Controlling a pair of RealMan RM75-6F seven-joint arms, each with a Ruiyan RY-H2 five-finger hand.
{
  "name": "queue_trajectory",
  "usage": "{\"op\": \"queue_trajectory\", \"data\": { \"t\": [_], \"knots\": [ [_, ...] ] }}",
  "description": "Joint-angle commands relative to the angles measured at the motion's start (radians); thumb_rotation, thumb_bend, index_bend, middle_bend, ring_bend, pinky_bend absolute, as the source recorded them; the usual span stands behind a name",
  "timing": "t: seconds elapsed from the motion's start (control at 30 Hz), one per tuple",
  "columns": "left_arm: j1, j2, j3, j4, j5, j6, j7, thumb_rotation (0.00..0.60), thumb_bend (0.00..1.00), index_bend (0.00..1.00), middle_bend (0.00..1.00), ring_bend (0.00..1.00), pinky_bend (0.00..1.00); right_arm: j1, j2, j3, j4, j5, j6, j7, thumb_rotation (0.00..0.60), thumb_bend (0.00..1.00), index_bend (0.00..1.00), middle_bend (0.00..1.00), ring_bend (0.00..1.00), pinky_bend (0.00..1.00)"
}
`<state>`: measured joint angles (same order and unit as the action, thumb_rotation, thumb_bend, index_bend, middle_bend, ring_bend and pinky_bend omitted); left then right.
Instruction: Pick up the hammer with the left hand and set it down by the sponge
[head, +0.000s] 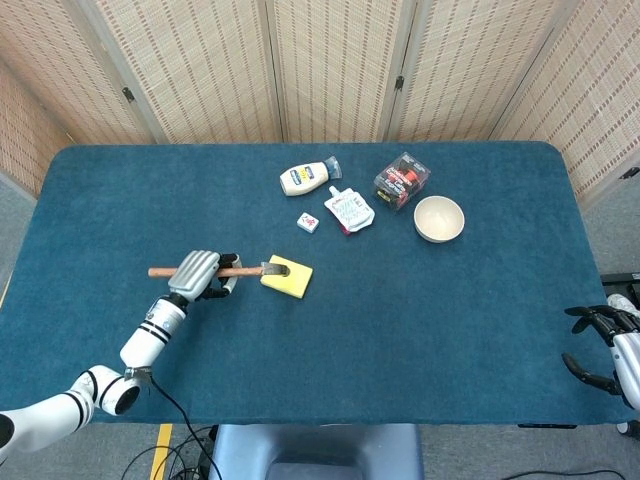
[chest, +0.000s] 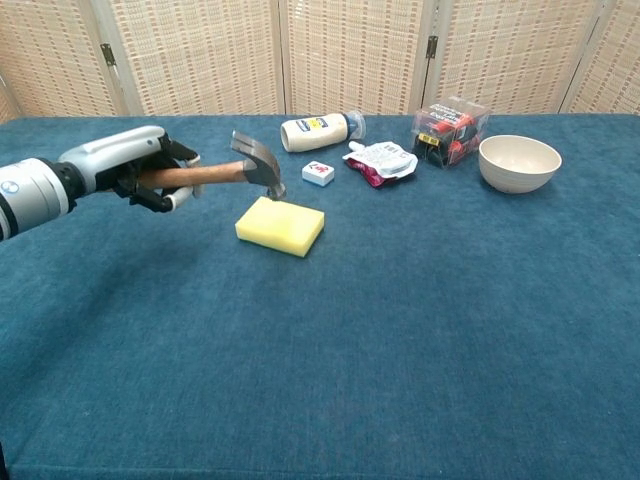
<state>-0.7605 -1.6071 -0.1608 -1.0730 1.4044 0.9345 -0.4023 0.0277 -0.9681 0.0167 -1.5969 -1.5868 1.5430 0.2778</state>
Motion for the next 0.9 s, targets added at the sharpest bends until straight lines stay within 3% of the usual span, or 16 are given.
{"op": "queue_trajectory", "data": {
  "t": [0.03, 0.57, 0.77, 0.9],
  "knots": [
    [0.004, 0.036, -0.011, -0.045, -0.007, 0.007, -0.007, 0.600, 0.67, 0.76, 0.78, 0.64, 0.85, 0.001, -0.001, 0.000, 0.002, -0.001, -0.002, 0.001, 0.600, 0.17, 0.31, 0.48, 0.27, 0.27],
    [-0.044, -0.005, -0.003, -0.040, -0.061, -0.122, 0.042, 0.600, 0.67, 0.75, 0.78, 0.64, 0.85, 0.002, -0.002, 0.004, 0.007, 0.012, -0.012, 0.002, 0.600, 0.17, 0.31, 0.48, 0.27, 0.27],
    [-0.074, -0.017, -0.002, -0.017, -0.137, -0.232, 0.125, 0.600, 0.67, 0.75, 0.78, 0.64, 0.86, 0.004, -0.005, 0.004, 0.009, 0.015, -0.019, 0.003, 0.600, 0.17, 0.31, 0.48, 0.27, 0.27],
    [-0.070, -0.005, -0.022, -0.036, -0.176, -0.238, 0.132, 0.600, 0.67, 0.75, 0.78, 0.64, 0.86, 0.000, -0.004, 0.005, 0.011, 0.016, -0.013, 0.006, 0.600, 0.17, 0.31, 0.48, 0.27, 0.27]
  ]
}}
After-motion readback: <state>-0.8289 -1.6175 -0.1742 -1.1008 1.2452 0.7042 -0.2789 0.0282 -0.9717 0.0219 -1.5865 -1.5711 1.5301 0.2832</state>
